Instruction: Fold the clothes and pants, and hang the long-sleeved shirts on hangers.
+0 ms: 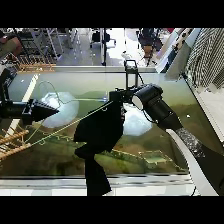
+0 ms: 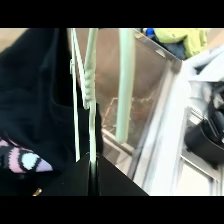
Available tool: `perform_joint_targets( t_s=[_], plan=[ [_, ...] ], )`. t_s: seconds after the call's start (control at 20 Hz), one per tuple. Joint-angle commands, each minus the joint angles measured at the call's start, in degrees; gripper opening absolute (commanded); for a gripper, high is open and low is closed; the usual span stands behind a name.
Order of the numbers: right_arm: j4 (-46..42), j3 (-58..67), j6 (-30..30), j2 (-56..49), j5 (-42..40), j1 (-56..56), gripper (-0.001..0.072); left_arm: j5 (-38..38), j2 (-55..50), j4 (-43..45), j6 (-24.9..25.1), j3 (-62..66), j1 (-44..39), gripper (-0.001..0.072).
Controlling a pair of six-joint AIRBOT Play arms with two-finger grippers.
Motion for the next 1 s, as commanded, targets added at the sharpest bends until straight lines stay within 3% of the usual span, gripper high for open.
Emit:
perform_joint_targets(
  t_s=[0.0,0.4,0.65,0.95],
  plan=[
    [-0.79,0.04,1.11,-0.09,-1.07,0.0,0.0017,-1.84,-0.02,-0.04,0.39,0.02,0.07,0.0015],
    [1.2,0.04,0.26,0.9,-1.01,0.07,0.0018,0.68,-3.39,2.8,-4.26,0.02,0.04,0.0015],
    [2.27,0.04,-2.14,1.95,-1.01,1.18,0.0019,6.08,-3.85,3.39,-4.68,0.02,0.04,0.0015],
    [2.45,0.04,-3.61,1.99,1.51,5.16,0.0018,6.21,-3.82,3.37,-5.64,0.02,-1.81,0.0014]
  ],
)
